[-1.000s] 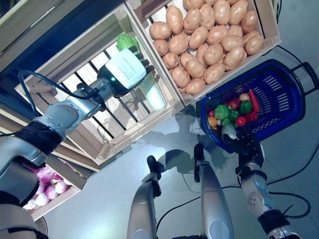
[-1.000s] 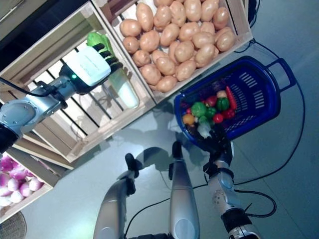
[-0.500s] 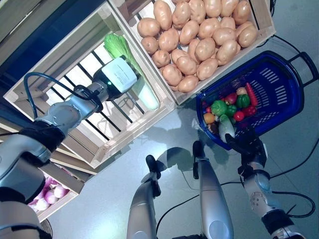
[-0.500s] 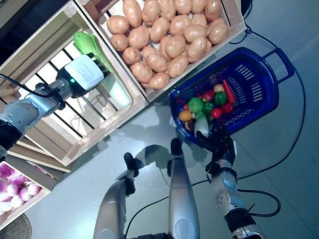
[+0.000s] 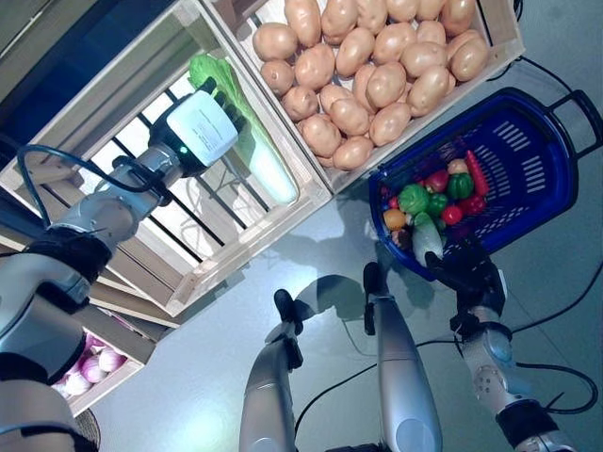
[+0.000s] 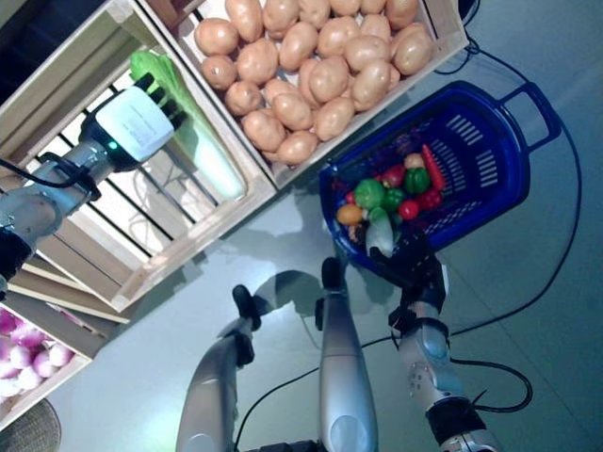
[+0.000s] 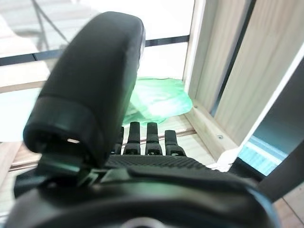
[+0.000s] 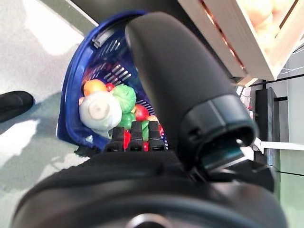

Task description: Put vegetables into the basket

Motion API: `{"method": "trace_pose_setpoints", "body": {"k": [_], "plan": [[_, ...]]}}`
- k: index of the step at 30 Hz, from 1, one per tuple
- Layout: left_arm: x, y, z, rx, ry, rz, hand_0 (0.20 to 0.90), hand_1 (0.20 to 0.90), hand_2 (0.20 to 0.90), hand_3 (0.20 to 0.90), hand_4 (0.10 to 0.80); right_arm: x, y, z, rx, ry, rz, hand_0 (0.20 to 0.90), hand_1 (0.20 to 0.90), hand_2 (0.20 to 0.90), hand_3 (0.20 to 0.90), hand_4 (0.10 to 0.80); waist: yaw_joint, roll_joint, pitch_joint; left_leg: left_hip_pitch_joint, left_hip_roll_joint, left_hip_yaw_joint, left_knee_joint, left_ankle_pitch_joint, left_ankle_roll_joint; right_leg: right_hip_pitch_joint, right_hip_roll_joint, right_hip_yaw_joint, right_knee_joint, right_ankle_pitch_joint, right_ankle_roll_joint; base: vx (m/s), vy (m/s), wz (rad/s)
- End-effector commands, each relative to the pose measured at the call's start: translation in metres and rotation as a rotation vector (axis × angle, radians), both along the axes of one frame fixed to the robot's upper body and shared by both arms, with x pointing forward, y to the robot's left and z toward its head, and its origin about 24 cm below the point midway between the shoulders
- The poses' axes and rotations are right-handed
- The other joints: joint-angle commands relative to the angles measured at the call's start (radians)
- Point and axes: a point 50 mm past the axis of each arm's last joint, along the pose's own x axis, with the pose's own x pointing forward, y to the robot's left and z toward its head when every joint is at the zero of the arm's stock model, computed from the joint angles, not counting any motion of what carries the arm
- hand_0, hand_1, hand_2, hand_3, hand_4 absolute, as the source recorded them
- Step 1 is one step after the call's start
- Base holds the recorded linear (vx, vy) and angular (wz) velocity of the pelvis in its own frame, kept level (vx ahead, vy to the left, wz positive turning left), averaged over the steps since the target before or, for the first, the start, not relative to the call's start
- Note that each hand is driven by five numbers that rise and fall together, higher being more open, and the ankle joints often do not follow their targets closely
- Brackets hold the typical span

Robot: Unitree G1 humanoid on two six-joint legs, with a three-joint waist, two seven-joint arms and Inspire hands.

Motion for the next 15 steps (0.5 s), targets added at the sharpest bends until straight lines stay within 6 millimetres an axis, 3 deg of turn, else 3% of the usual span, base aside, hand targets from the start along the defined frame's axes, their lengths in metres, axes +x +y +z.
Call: {"method": "trace_pose_setpoints", "body": {"k": [1, 15], "plan": [[-0.0192, 0.0271, 0.0797, -0.043, -0.377, 0.053, 0.9, 0.9, 0.9, 0.9, 0.8, -0.0028, -0.0122, 0.0339, -0.065, -0.164, -0.041, 0.9, 0.9, 0.9, 0.9, 0.8, -0.026, -0.016, 0.0, -0.094, 0.022, 0.018, 0.137, -0.045, 0.014, 0.085, 0.002, -0.027, -0.06, -0.006, 0.005, 0.0, 0.0, 0.0], [-0.0197, 0.0352, 0.0798, -0.062, -0.412, 0.066, 0.9, 0.9, 0.9, 0.9, 0.8, -0.0074, -0.0067, 0.0339, -0.048, -0.179, -0.024, 0.9, 0.9, 0.9, 0.9, 0.8, -0.028, -0.048, 0.0, -0.135, 0.029, -0.004, 0.175, -0.078, 0.009, 0.058, 0.009, -0.024, -0.028, -0.03, 0.013, 0.017, 0.004, 0.0]]}}
